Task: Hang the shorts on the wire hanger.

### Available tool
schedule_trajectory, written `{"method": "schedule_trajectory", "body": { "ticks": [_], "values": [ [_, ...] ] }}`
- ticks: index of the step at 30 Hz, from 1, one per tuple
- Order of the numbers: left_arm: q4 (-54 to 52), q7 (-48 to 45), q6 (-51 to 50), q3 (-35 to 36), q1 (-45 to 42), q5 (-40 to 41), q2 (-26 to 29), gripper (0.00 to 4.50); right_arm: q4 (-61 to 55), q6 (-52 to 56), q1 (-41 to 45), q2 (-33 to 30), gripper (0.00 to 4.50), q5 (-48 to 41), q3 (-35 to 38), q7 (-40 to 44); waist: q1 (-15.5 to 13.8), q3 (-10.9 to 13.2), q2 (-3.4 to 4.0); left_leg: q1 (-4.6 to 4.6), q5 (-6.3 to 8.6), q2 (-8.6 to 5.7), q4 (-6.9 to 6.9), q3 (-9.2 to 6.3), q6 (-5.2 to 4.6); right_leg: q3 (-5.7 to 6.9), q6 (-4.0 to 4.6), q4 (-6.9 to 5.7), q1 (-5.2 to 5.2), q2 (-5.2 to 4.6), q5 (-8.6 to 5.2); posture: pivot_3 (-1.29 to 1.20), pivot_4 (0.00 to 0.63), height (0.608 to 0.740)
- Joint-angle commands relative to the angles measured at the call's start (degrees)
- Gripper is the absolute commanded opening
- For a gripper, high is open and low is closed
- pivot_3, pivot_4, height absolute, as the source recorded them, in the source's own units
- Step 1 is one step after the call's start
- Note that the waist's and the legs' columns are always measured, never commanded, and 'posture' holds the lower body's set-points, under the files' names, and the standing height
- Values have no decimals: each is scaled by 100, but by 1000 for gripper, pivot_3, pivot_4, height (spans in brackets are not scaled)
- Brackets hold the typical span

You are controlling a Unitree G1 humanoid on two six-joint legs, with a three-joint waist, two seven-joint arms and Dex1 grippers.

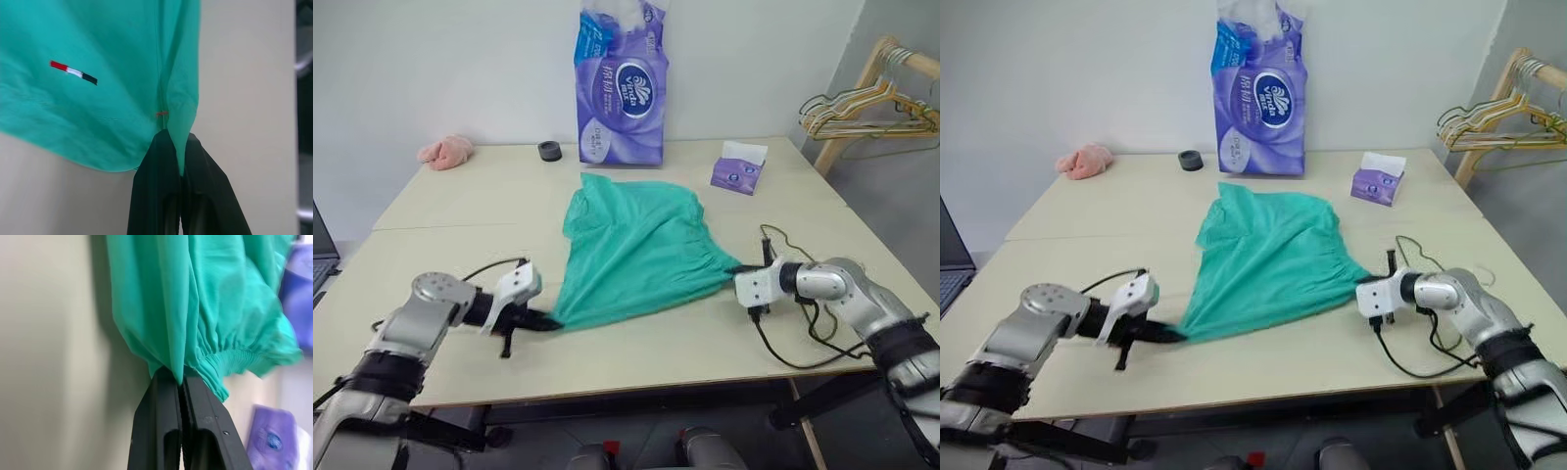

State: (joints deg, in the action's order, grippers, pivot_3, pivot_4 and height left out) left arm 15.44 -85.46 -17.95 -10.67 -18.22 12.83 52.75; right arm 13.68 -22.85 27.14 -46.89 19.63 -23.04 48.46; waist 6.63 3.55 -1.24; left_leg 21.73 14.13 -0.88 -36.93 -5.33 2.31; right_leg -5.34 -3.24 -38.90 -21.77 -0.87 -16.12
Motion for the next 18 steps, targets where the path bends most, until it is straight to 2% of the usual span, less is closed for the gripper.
{"method": "schedule_trajectory", "body": {
  "ticks": [1,4,8,18],
  "values": [
    [-628,-481,-156,47,248,207,360,0,-1283,899,-359,-414,36,-504,353,820,-35,10,4,-1,0,0,-2,2,0,1,1,-1,1,0,-2,-69,39,740],
    [-1104,-702,-59,-177,714,365,883,0,-2271,1574,-953,-836,36,-877,372,1513,-71,22,10,0,1,-1,-2,4,1,5,-3,1,3,-5,-13,-69,41,740],
    [-1371,-704,0,-382,1049,603,1275,0,-3060,2233,-1464,-1208,36,-1222,438,2025,-128,40,30,-4,3,6,-2,24,1,10,-15,-1,3,-2,-34,-71,42,740],
    [-1774,-704,32,-529,1408,751,1402,0,-3449,2565,-1783,-1531,36,-1256,494,2240,-164,54,30,-9,6,20,-1,61,4,2,-10,-2,-1,9,-41,-76,40,740]
  ]
}}
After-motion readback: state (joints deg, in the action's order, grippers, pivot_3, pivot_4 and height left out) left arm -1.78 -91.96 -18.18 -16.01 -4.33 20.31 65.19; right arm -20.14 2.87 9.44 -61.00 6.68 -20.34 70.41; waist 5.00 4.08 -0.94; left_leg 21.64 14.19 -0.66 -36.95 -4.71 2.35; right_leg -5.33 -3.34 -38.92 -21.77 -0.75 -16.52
